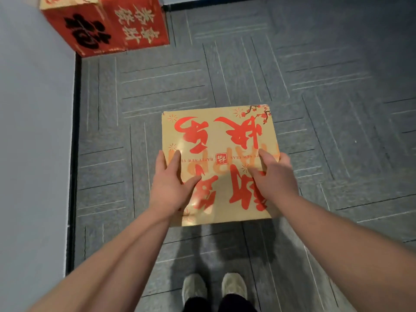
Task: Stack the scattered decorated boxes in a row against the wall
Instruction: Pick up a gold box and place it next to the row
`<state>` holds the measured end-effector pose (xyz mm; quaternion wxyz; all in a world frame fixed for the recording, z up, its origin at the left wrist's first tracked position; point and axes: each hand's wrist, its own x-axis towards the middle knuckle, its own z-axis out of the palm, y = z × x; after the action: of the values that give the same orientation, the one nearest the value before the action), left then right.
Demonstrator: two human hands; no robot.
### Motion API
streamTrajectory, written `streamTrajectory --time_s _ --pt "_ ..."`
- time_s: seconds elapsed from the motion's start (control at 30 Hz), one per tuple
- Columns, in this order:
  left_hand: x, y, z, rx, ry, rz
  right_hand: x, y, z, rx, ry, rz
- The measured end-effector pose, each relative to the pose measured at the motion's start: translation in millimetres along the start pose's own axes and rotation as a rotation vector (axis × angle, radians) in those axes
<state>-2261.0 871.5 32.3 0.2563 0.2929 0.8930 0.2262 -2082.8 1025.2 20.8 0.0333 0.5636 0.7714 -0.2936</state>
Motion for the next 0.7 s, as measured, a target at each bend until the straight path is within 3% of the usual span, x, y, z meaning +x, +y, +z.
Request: streamTrajectory --time_s 0.27,0.57,0.7 --pt "165 68 -14 -0.016 -0.038 -0.011 153 -50 -48 -0.025 -0.001 0.058" --pt "357 160 -41 0.044 -0.024 0.144 331 -109 -105 0.030 0.085 0.079" --pt "428 199 -38 0.072 -0.055 0.110 409 -118 -126 0.044 0.050 0.064"
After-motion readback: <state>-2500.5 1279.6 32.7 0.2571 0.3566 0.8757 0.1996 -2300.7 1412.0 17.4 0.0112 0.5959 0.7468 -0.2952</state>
